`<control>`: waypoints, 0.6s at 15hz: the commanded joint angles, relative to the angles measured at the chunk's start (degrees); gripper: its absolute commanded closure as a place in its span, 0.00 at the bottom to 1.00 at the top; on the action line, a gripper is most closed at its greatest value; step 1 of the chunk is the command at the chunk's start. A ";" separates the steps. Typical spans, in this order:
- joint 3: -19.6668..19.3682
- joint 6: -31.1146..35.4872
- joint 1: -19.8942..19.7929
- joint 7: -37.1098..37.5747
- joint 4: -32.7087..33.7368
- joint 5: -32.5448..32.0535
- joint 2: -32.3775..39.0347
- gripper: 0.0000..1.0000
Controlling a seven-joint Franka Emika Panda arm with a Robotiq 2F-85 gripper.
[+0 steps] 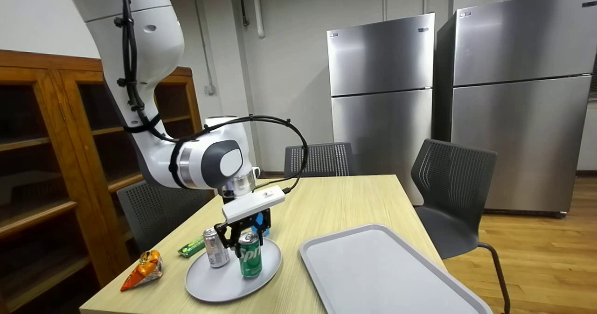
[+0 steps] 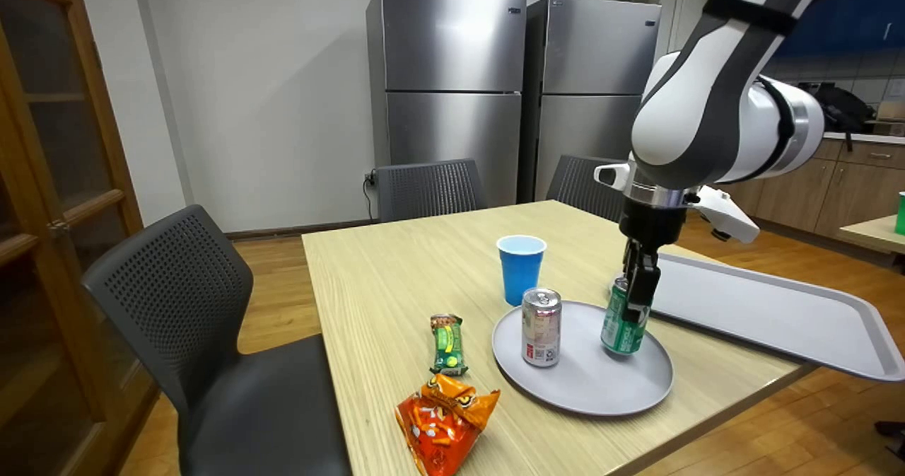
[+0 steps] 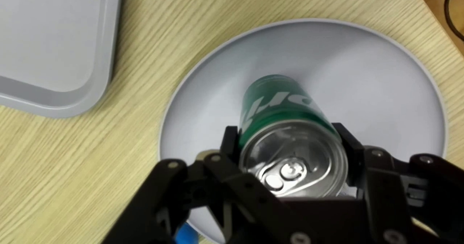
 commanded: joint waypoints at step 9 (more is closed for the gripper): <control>0.02 0.32 -0.29 2.06 -1.96 -1.59 -5.91 0.00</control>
